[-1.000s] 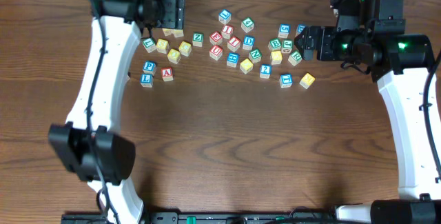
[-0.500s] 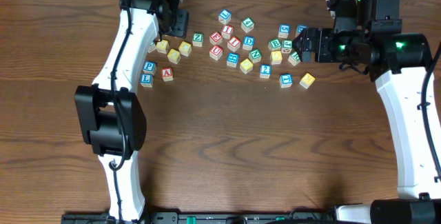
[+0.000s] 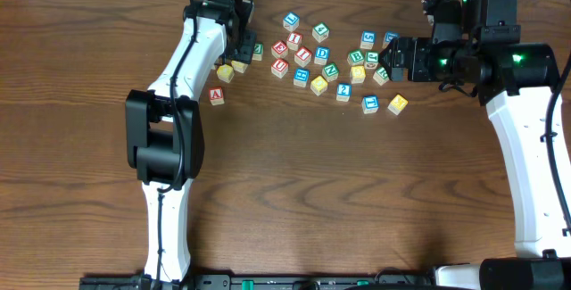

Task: Spell out CORL
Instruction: 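Lower the left gripper and close it on the yellow C block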

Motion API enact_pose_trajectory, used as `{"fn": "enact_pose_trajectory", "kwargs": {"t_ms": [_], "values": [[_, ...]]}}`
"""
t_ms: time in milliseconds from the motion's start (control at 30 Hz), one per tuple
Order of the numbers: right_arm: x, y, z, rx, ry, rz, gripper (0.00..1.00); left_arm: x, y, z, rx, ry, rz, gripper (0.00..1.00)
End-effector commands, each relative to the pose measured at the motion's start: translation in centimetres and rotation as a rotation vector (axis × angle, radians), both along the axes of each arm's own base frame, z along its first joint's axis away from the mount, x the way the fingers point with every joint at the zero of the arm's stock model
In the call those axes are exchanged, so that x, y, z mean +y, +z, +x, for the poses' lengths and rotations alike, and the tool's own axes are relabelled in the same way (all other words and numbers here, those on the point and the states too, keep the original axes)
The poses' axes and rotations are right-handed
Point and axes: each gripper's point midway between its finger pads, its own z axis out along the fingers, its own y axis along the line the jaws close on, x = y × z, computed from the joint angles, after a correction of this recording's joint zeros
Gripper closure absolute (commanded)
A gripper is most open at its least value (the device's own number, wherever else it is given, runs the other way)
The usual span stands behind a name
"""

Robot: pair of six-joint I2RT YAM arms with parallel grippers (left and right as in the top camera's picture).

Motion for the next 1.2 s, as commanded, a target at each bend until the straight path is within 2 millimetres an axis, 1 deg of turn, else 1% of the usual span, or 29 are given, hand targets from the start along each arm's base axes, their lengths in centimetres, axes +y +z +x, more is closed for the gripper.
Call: {"fn": "enact_pose_trajectory", "kwargs": {"t_ms": [0, 100, 333, 600, 1000, 1033, 1167], "values": [[0.4, -0.9, -0.4, 0.024, 0.026, -0.001, 0.03, 0.4, -0.3, 0.9, -0.029, 0.002, 0.017, 0.44], [0.4, -1.1, -0.6, 0.035, 0.027, -0.002, 0.03, 0.3, -0.7, 1.2, -0.038, 0.002, 0.015, 0.44], [0.5, -1.1, -0.7, 0.041, 0.029, -0.003, 0.03, 0.1, -2.9, 0.7, 0.010, -0.003, 0.020, 0.44], [0.4, -1.2, -0.7, 0.042, 0.027, -0.006, 0.02, -0.5, -3.2, 0.4, 0.017, -0.016, 0.019, 0.44], [0.4, -1.2, -0.7, 0.042, 0.025, -0.009, 0.02, -0.4, -5.2, -0.8, 0.060, -0.012, 0.024, 0.45], [0.4, -1.2, -0.7, 0.043, 0.025, -0.009, 0.02, -0.6, -5.6, -1.0, 0.065, -0.016, 0.026, 0.46], [0.4, -1.2, -0.7, 0.042, 0.025, -0.009, 0.01, -0.7, -5.5, -0.9, 0.057, -0.016, 0.024, 0.53]]}}
